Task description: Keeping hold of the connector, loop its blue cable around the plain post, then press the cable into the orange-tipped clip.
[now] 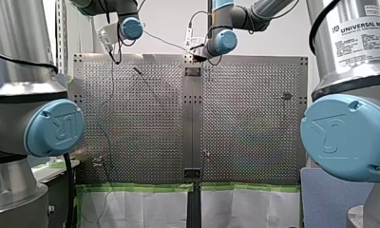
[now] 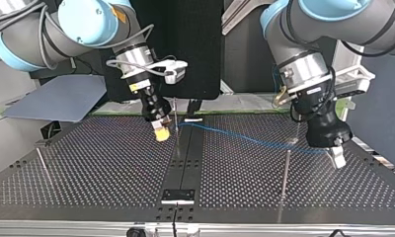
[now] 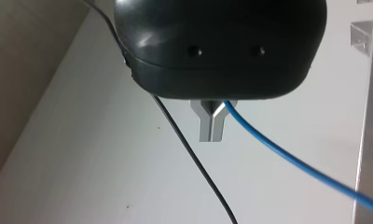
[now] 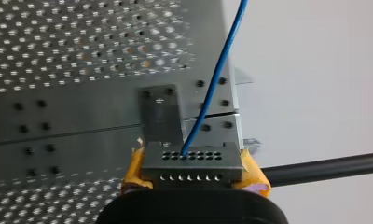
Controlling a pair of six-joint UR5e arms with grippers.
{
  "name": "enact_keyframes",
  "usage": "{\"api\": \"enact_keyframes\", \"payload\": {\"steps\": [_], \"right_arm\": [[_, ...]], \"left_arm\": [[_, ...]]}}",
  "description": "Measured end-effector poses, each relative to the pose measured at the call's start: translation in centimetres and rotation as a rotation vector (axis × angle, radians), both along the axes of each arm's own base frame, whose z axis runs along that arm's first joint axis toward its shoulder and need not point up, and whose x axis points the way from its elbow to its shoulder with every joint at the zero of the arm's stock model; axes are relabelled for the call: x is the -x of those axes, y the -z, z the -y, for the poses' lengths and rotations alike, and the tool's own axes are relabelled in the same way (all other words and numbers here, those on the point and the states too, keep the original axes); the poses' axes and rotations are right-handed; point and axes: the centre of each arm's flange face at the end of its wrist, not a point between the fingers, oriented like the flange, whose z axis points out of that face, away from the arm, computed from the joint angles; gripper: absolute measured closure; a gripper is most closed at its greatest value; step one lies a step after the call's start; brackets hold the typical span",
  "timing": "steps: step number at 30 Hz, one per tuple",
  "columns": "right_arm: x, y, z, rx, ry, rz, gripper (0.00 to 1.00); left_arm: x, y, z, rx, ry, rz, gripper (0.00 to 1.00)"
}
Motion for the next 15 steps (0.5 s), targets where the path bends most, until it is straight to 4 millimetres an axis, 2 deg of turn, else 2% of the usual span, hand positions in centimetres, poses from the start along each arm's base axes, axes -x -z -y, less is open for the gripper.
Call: {"api": "enact_keyframes", "payload": {"steps": [10, 15], "right_arm": [[-0.3, 0.2, 1.3, -0.017, -0.003, 0.001, 1.0], [-0.8, 1.2, 2.6, -0.014, 0.0, 0.001, 1.0]], "left_arm": [[-4.4, 0.2, -1.9, -0.022, 0.004, -0.057, 1.0], [-7.1, 0.8, -3.4, -0.034, 0.007, -0.102, 1.0]]}}
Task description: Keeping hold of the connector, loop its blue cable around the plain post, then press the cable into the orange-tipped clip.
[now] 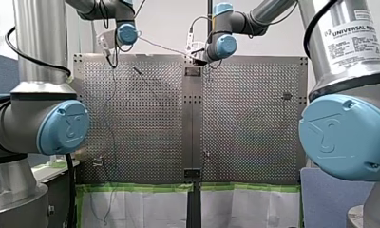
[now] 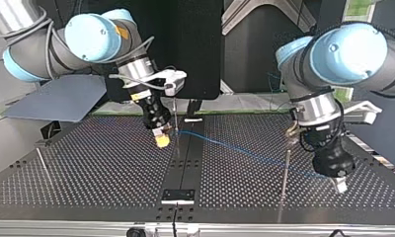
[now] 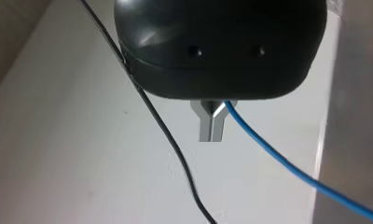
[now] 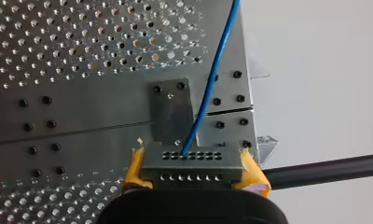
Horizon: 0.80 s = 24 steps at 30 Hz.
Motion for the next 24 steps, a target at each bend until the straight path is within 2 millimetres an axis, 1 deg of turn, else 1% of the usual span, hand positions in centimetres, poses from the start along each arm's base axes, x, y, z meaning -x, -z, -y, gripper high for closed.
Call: {"api": "enact_keyframes", "payload": {"steps": [5, 13, 22, 24], "right_arm": [[-0.5, 0.4, 0.9, 0.006, 0.001, -0.002, 1.0], [-0.7, 0.3, 1.4, 0.023, 0.006, -0.006, 1.0], [-0.5, 0.7, 2.4, 0.043, 0.022, -0.009, 1.0], [-0.5, 0.9, 2.6, 0.046, 0.025, -0.007, 1.0]], "left_arm": [[-2.6, 2.5, -1.9, -0.009, 0.003, -0.085, 1.0], [-6.1, 7.3, -5.2, 0.013, 0.011, -0.206, 1.0], [-9.2, 10.9, -8.9, 0.017, 0.012, -0.264, 1.0], [-9.5, 11.2, -9.4, 0.016, 0.019, -0.269, 1.0]]}}
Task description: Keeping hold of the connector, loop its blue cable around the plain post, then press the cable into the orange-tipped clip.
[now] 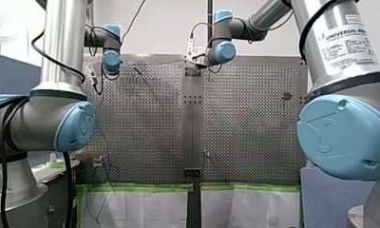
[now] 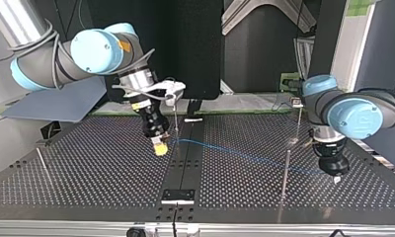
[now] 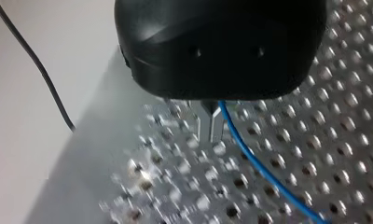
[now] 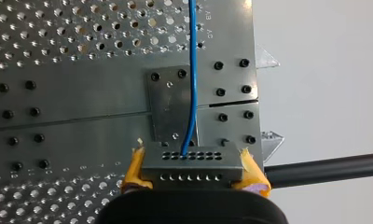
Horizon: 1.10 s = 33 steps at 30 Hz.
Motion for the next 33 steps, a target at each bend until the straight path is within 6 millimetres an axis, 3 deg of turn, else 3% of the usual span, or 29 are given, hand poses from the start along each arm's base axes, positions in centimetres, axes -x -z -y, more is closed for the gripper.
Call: {"api": "enact_keyframes", "payload": {"steps": [12, 18, 33], "right_arm": [[-1.1, 4.3, 2.0, -0.012, 0.021, -0.04, 1.0], [-1.6, 6.2, 2.7, -0.021, 0.035, -0.047, 1.0], [-4.5, 12.3, 1.2, -0.095, 0.002, -0.115, 1.0]], "left_arm": [[-0.6, 0.7, 2.0, -0.006, 0.132, -0.006, 1.0], [-1.4, 2.8, 3.3, -0.003, 0.21, -0.052, 1.0], [-0.9, 5.5, 3.9, 0.006, 0.198, -0.101, 1.0]]}}
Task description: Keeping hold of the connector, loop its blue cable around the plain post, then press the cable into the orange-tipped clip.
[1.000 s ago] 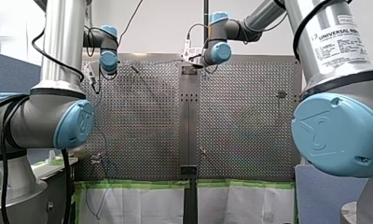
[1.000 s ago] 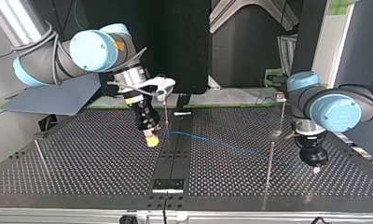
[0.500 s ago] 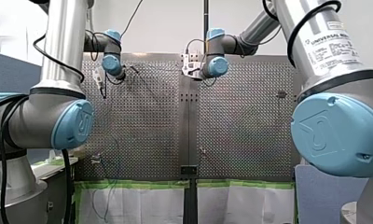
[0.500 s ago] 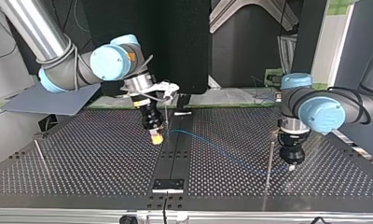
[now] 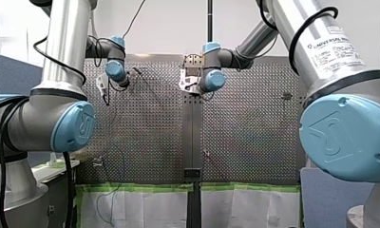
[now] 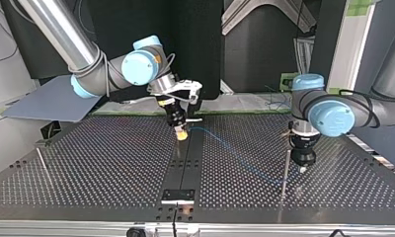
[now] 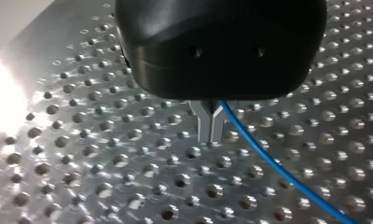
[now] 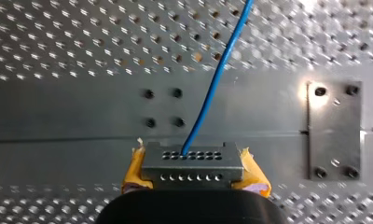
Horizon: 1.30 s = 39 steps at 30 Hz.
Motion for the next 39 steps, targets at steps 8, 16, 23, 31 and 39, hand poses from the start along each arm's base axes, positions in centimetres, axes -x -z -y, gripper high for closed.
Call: {"api": "enact_keyframes", "payload": {"steps": [8, 16, 23, 31, 39], "right_arm": [[-0.7, 4.5, -1.4, -0.025, -0.006, -0.024, 1.0], [-1.3, 9.2, -2.4, -0.045, 0.013, -0.053, 1.0], [-1.6, 13.6, -2.7, -0.079, 0.026, -0.11, 1.0], [-1.7, 17.5, -2.7, -0.107, 0.033, -0.144, 1.0], [-1.8, 20.1, -2.7, -0.121, 0.032, -0.161, 1.0]], "left_arm": [[0.5, 0.7, 1.2, -0.005, 0.007, -0.012, 1.0], [0.6, 1.9, 2.9, -0.016, 0.007, -0.035, 1.0], [-0.1, 5.3, 4.5, -0.017, 0.04, -0.092, 1.0], [-0.8, 6.7, 4.6, 0.017, 0.034, -0.09, 0.91], [-1.0, 6.6, 4.2, 0.063, 0.026, -0.074, 0.37]]}}
